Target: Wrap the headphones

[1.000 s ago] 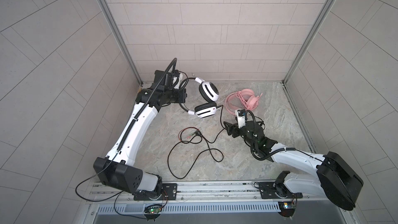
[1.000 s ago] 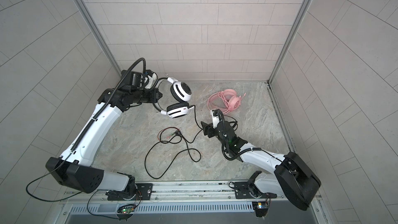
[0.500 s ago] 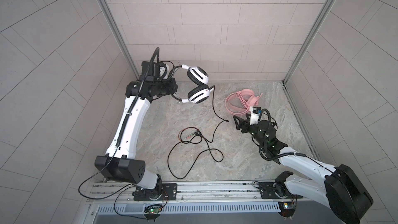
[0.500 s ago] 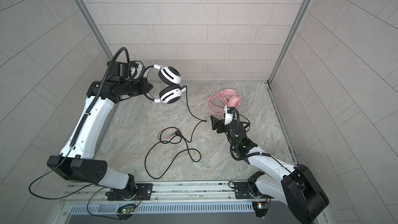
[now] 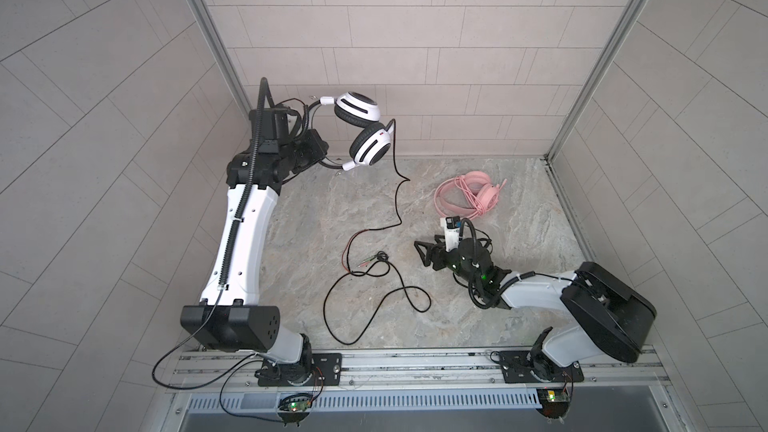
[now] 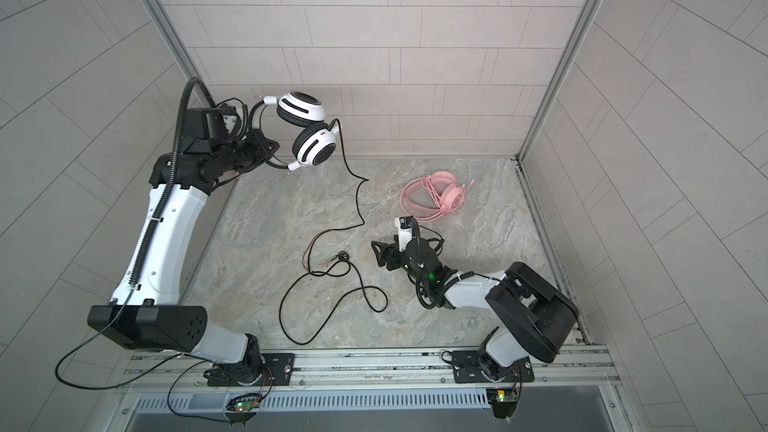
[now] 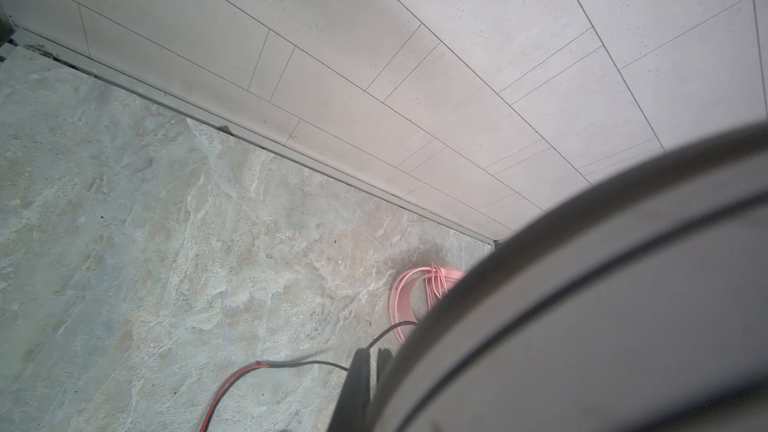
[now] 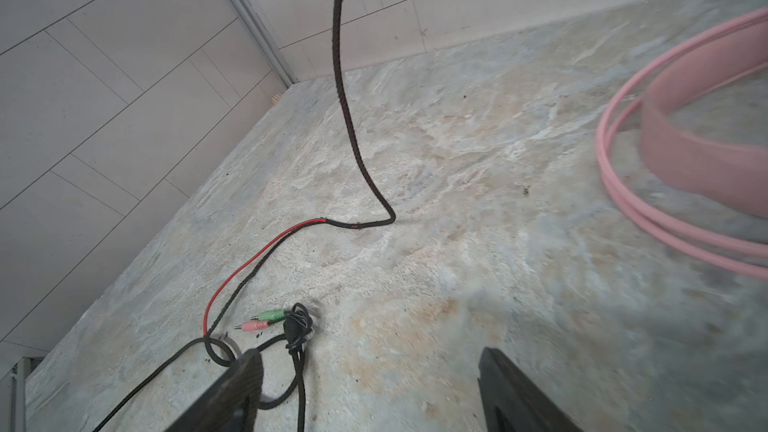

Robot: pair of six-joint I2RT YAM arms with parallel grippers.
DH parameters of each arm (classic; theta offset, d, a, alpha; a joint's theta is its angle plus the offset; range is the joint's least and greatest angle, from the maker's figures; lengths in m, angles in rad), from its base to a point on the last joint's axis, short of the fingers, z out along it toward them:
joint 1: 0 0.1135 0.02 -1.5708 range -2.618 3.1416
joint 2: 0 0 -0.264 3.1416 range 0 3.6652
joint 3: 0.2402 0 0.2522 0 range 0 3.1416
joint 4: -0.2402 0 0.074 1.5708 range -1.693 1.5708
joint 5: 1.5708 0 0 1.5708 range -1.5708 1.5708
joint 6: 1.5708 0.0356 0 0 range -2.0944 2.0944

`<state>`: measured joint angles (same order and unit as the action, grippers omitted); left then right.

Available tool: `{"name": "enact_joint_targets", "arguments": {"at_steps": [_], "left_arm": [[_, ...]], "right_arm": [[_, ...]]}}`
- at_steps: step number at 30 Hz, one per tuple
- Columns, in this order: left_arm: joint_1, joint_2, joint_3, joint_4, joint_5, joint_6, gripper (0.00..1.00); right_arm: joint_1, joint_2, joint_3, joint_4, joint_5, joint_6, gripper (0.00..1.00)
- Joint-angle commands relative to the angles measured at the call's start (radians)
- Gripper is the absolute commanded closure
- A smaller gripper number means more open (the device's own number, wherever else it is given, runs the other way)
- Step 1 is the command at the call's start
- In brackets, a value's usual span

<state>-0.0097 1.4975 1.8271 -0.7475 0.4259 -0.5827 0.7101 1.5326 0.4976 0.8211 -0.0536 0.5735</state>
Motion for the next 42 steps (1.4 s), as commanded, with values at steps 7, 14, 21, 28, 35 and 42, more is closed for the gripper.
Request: {"name": "enact_joint_targets", "arguments": {"at_steps": [7,14,21,28,35,42], "left_arm": [[-0.006,-0.037,0.079,0.077,0.086,-0.062,1.0],[-0.006,-0.058,0.083,0.073,0.105,-0.071,1.0],[-0.006,-0.063,0.09,0.067,0.118,-0.073,1.0],[-0.006,-0.077,0.081,0.085,0.146,-0.093,1.0],[-0.004,-0.063,0.114,0.059,0.142,-0.077,1.0],[-0.002,-0.076,0.043,0.1,0.067,-0.109,1.0]], "right_arm": [[0.003,0.198,0.172,0.111,-0.073,-0.013,0.18],[0.004,0.286,0.261,0.136,-0.144,0.02,0.19],[0.018,0.316,0.28,0.175,-0.18,0.049,0.22],[0.021,0.38,0.365,0.155,-0.188,0.035,0.29],[0.022,0.409,0.414,0.132,-0.194,0.027,0.86],[0.022,0.278,0.346,-0.105,-0.158,-0.01,1.0]]}}
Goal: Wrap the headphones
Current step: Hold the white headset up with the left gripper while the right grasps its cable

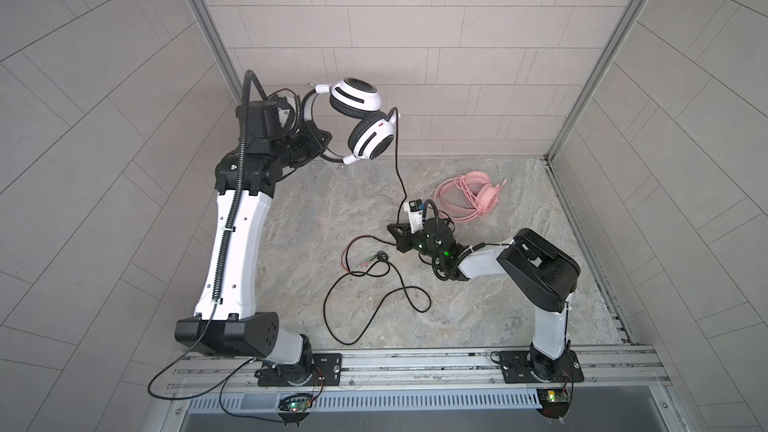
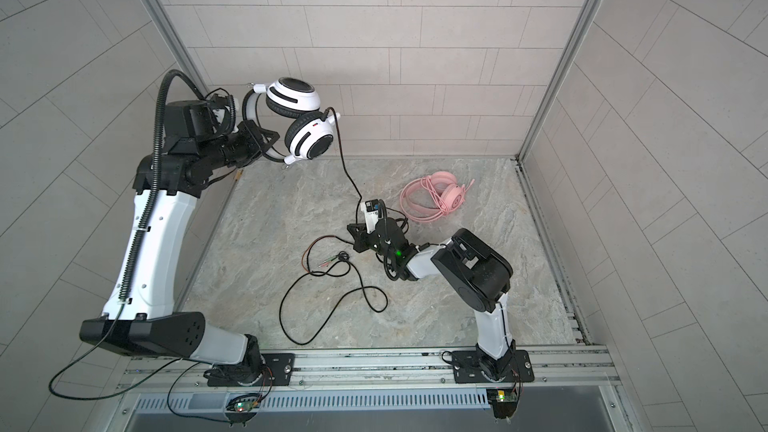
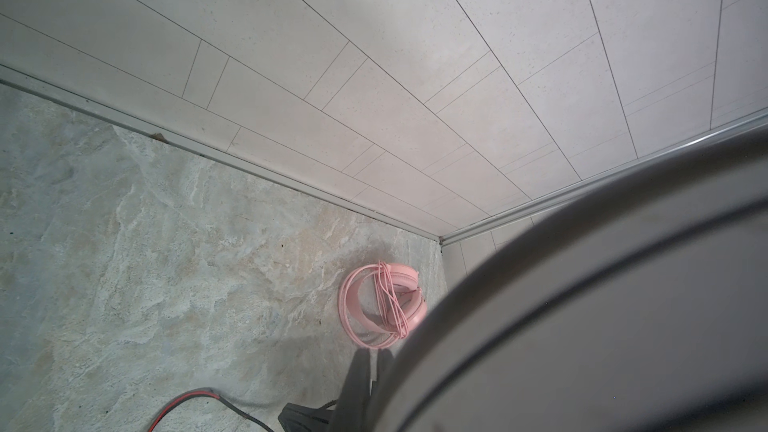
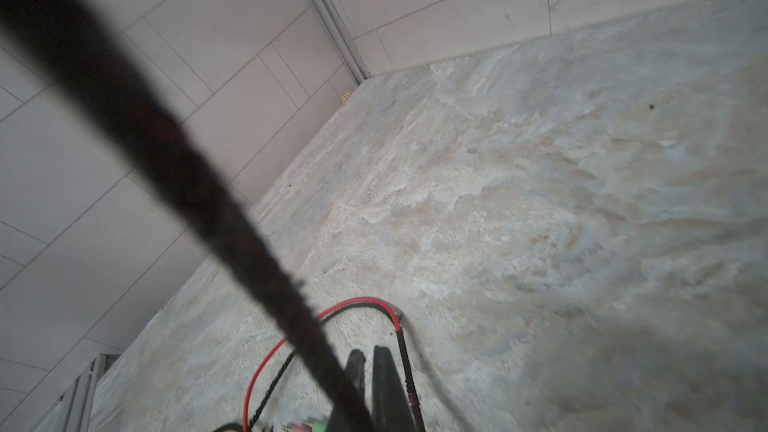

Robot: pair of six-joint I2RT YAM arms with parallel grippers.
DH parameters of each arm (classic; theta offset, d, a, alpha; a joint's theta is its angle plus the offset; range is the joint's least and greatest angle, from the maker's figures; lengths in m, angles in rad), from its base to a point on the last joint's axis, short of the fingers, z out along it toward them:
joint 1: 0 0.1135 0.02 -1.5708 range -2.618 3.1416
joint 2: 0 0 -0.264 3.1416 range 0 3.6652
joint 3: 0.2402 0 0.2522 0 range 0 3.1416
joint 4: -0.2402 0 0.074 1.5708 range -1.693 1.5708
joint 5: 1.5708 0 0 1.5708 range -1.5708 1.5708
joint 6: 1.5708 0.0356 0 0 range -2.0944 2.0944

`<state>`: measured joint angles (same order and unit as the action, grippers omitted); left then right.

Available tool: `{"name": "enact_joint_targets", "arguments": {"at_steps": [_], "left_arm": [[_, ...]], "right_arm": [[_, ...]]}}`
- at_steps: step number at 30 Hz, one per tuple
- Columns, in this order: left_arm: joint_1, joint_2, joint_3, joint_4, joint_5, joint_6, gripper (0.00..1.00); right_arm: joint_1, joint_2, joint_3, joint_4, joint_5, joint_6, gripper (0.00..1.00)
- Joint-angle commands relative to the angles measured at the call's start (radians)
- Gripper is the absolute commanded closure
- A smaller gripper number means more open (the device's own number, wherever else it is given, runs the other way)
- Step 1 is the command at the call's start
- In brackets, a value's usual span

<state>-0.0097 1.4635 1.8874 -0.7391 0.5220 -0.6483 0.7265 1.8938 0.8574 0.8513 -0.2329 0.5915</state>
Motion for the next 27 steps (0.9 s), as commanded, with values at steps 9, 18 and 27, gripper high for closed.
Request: {"name": "enact_joint_targets", "arguments": {"at_steps": [9,18,27], "left_arm": [[-0.075,-0.129,-0.214,0.168,-0.295,-0.082,1.0],[-0.189,-0.082,-0.2,0.107,-0.493,0.068,1.0],[-0.188,-0.046,-0.134,0.06,-0.675,0.208,1.0]], "right_arm": [[0.017,-0.401,0.176,-1.08,0.072,-0.271,1.0],[0.075,-0.478,0.5,-1.658,0.069,-0.394,1.0],[0.134,-0.557,0.651,-1.818,0.086,-0.437,1.0]]}}
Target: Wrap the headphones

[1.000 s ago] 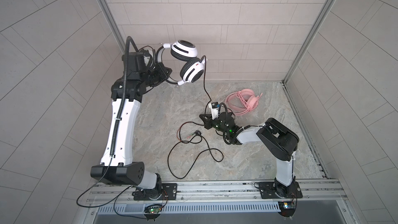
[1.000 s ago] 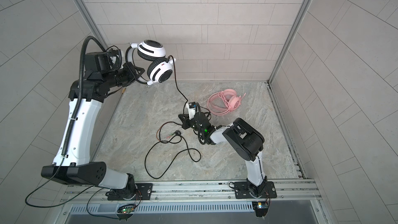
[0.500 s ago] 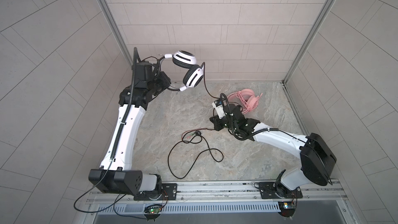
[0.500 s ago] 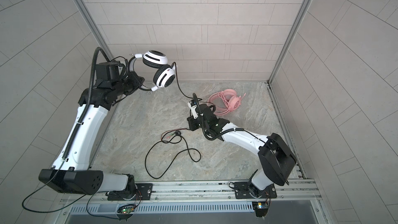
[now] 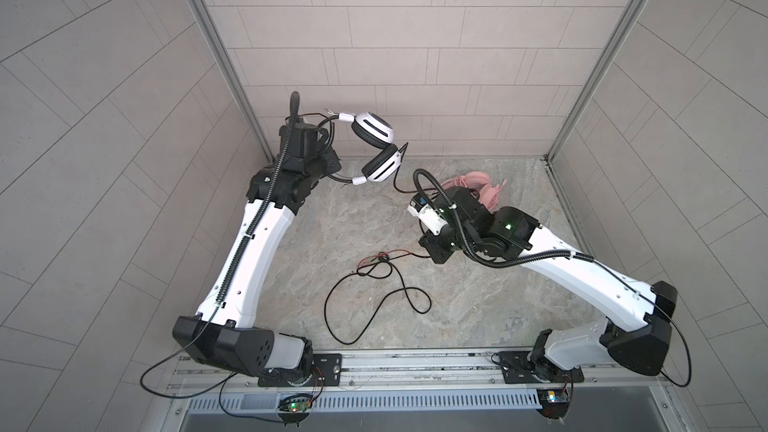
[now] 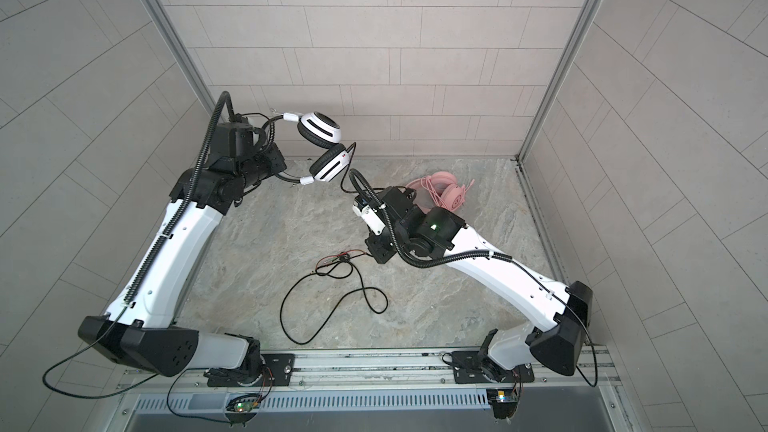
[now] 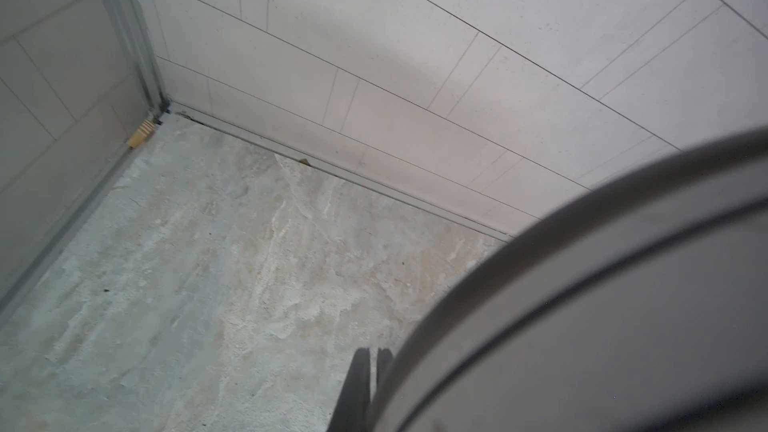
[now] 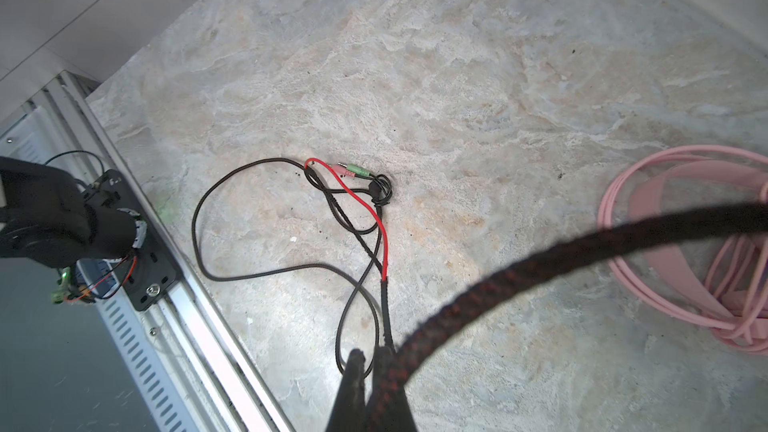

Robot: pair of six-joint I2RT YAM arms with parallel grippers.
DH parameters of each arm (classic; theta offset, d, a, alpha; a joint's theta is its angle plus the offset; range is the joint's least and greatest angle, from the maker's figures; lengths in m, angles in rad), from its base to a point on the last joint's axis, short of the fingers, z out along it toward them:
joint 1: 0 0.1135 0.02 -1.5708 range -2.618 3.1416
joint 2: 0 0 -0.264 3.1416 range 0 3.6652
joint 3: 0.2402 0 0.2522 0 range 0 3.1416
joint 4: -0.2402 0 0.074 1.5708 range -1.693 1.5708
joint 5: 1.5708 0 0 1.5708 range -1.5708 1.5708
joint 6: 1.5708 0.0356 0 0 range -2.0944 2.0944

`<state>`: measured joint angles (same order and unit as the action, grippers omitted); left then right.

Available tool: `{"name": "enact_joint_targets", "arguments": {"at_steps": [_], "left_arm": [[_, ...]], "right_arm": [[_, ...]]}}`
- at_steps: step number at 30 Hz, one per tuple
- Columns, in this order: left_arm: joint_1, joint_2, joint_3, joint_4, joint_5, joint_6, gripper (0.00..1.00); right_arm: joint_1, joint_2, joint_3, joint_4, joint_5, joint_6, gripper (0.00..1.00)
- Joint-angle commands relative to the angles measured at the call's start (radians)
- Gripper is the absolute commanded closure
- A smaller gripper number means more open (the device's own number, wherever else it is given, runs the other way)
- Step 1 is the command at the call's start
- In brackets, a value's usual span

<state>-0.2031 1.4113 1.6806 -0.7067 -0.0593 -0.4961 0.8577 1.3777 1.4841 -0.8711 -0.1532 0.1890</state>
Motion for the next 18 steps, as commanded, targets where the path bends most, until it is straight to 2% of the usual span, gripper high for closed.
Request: {"name": "enact_joint_targets", "arguments": {"at_steps": [1,4,8,9,14,18], "left_arm": [[0.007,0.008,0.082,0.029,-0.126,0.067,1.0],[0.058,0.011,0.099,0.05,-0.152,0.051,1.0],[0.202,0.048,0.158,0.029,0.016,-0.07,1.0],[0.212,0.056,0.168,0.033,0.034,-0.083,1.0],[0.182,0.103,0.179,0.062,0.117,-0.092,1.0],[0.101,0.131,0.162,0.041,0.091,-0.054,1.0]], "right_arm": [[0.003,-0.044,0.028,-0.098,0.009,-0.037,1.0],[0.003,-0.048,0.027,-0.108,0.029,-0.046,1.0],[0.003,-0.058,-0.012,-0.095,0.017,-0.046,1.0],[0.004,-0.058,-0.017,-0.095,0.008,-0.043,1.0],[0.026,-0.031,0.02,-0.129,0.01,-0.065,1.0],[0.066,0.04,0.111,-0.182,0.066,-0.105,1.0]]}}
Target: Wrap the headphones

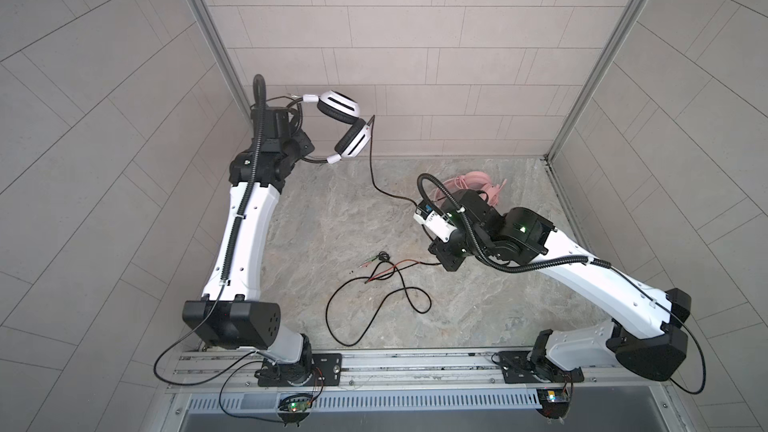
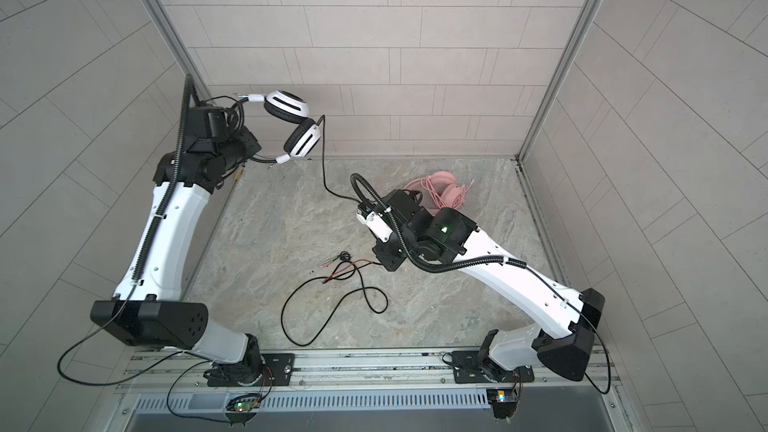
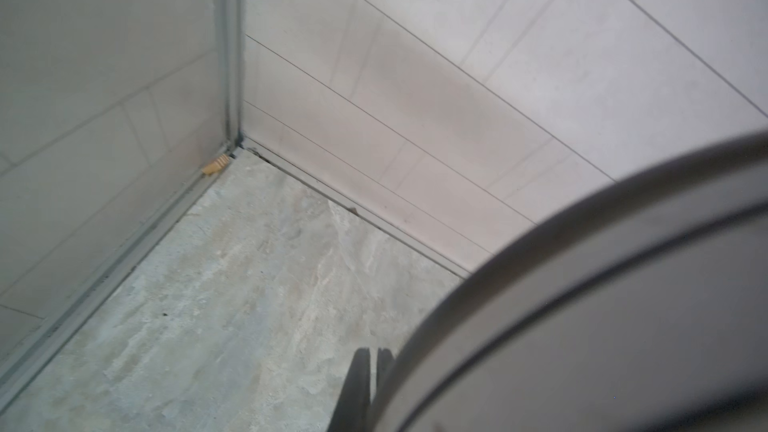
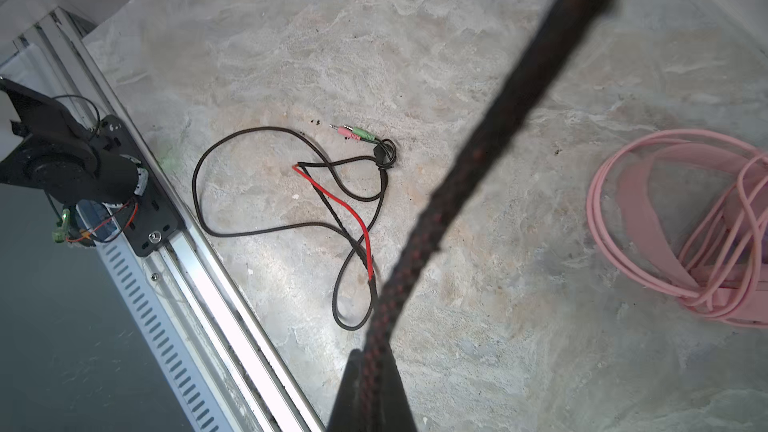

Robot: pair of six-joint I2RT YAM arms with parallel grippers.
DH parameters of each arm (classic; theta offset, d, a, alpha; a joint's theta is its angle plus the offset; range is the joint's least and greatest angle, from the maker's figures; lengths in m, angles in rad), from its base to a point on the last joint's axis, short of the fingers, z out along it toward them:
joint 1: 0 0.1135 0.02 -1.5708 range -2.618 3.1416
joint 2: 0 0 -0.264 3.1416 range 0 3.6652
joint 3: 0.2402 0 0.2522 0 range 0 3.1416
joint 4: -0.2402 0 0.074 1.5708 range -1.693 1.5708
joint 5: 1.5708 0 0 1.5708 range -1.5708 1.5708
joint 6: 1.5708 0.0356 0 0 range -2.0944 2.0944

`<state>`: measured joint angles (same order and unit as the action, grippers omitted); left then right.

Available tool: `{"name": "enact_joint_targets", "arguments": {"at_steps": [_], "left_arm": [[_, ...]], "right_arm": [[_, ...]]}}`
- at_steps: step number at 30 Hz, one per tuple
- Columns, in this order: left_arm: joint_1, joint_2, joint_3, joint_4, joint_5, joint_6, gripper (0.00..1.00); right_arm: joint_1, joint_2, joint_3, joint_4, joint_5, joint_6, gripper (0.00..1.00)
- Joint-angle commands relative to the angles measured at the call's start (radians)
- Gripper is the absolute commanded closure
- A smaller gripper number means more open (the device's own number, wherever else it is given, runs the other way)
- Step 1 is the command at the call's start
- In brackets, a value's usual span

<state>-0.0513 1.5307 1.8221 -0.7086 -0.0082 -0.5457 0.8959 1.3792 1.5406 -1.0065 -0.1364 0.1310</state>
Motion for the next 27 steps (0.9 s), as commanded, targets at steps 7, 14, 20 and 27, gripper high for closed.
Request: {"name": "enact_joint_targets", "arguments": {"at_steps": [7,14,20,27], "left_arm": [[-0.165,0.028,0.007,0.008,-0.005,0.084,1.0],[-0.233,0.001,-0.092,0.006,0.133,0.198,1.0],[-0.242,-0.031,-0.211,0.016,0.275,0.254,1.0],[-0.242,-0.087,-0.267,0.0,0.414,0.315,1.0]], "right_arm": [[0.057,0.114,0.238,-0.125,0.074,-0.108,1.0],[0.057,0.16,0.397,-0.185,0.182,-0.16,1.0],[0.039,0.147,0.421,-0.163,0.27,-0.177,1.0],[-0.061,0.119,0.392,-0.134,0.319,-0.165,1.0]]}}
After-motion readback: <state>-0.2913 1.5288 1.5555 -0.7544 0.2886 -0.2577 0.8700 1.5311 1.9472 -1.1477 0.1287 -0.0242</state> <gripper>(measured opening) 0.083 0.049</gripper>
